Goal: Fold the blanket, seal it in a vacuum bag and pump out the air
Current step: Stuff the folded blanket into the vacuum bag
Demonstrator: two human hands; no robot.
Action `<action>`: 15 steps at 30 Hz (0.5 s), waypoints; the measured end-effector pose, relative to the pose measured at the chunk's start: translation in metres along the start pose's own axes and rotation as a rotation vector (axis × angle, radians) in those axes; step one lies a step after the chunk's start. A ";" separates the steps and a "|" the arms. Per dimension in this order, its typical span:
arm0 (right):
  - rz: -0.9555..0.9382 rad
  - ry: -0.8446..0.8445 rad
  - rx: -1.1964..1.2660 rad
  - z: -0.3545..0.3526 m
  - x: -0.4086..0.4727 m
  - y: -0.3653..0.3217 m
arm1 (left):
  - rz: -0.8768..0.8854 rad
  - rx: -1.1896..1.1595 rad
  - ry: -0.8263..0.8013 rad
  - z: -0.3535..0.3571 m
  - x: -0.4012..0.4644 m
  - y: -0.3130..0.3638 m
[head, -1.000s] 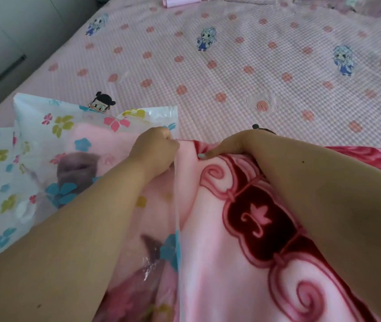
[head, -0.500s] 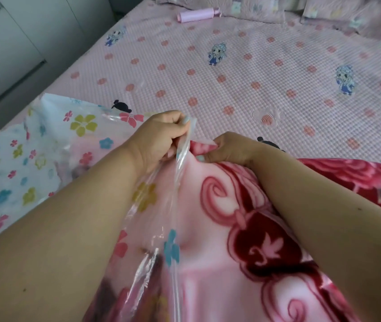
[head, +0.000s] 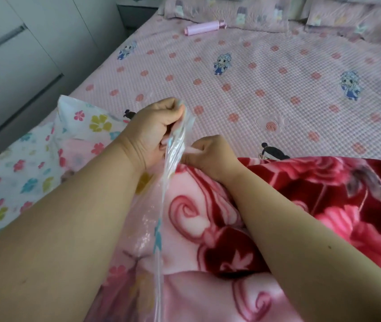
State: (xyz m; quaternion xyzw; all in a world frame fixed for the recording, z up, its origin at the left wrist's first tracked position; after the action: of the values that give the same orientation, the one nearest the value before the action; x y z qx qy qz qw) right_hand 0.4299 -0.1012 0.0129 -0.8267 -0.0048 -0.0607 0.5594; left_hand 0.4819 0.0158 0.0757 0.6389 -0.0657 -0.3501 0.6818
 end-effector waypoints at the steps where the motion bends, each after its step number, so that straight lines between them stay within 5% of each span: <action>1: -0.041 0.035 0.018 0.004 0.002 -0.008 | 0.017 -0.031 -0.024 0.006 -0.001 0.007; 8: -0.036 0.009 0.043 0.003 0.007 -0.009 | 0.012 -0.220 -0.076 0.003 0.006 0.027; 11: 0.023 -0.044 -0.017 -0.013 -0.028 0.013 | -0.094 0.116 0.154 -0.010 0.013 0.006; 15: -0.086 0.054 -0.461 0.009 -0.123 0.020 | -0.168 0.412 0.316 -0.001 0.016 -0.015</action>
State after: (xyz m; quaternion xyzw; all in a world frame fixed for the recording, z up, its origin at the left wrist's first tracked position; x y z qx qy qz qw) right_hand 0.3103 -0.0935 -0.0221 -0.9296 -0.0109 -0.1062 0.3527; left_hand 0.4883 0.0089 0.0561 0.8141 0.0248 -0.2805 0.5078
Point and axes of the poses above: each hand's wrist, its own x-axis towards the middle knuckle, its own z-axis out of the palm, y = z × x, the point moved 2 cm from there along x, towards the middle knuckle, and after that the axes turned 13 degrees about -z, right-handed, at the moved point
